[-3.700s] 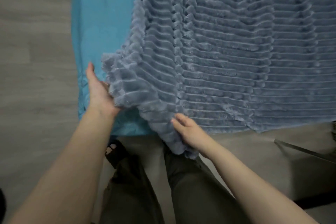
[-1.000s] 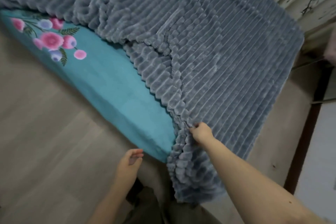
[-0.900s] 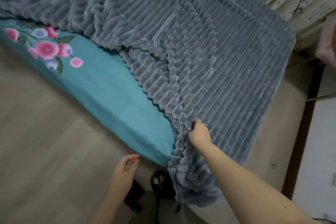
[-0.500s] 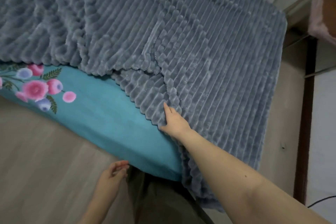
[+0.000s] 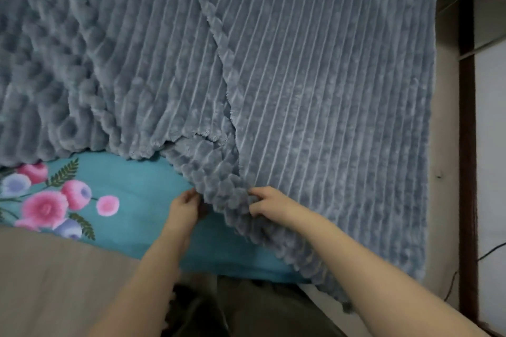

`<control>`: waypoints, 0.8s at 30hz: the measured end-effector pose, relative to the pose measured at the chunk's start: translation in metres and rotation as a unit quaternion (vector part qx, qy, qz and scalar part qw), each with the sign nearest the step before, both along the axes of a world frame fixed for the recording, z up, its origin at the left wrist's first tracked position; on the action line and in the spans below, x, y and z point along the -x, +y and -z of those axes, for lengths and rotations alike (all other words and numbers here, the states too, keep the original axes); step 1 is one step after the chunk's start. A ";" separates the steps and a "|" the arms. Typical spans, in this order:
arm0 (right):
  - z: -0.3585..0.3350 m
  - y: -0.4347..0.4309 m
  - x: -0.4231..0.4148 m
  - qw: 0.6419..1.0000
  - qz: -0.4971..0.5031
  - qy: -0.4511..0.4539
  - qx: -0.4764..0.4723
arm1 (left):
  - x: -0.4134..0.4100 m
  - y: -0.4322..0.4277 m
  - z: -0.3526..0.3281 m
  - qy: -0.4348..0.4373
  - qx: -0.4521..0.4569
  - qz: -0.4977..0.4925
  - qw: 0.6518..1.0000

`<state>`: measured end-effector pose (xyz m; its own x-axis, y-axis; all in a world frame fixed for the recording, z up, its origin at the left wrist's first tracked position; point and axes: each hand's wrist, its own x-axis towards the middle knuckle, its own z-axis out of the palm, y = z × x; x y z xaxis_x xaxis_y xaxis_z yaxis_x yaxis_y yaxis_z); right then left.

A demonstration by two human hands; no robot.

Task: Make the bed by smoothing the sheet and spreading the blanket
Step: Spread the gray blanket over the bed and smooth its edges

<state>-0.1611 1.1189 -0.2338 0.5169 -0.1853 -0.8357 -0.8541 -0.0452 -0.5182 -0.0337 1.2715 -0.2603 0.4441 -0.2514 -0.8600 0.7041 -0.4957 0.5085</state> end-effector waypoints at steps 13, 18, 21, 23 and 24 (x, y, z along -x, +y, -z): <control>-0.006 0.042 -0.010 0.993 0.064 0.014 0.102 | -0.070 -0.025 -0.026 0.059 0.090 -0.049 0.993; -0.017 0.085 -0.056 0.969 -0.073 -0.094 0.217 | -0.069 0.067 -0.027 -0.016 0.001 -0.111 0.994; -0.006 0.117 -0.084 0.935 -0.211 -0.099 0.266 | -0.050 0.126 -0.027 0.017 -0.023 -0.060 0.998; 0.001 0.143 -0.108 0.931 -0.278 -0.065 0.228 | -0.043 0.168 -0.022 0.029 -0.085 0.004 0.996; 0.003 0.155 -0.119 0.930 -0.312 -0.035 0.193 | -0.039 0.188 -0.019 0.045 -0.112 0.050 0.991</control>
<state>-0.0425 1.2739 -0.2370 0.6744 -0.1106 -0.7300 -0.5643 -0.7149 -0.4129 0.0057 1.4597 -0.2411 0.3455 -0.0887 -0.9342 0.6830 -0.6589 0.3151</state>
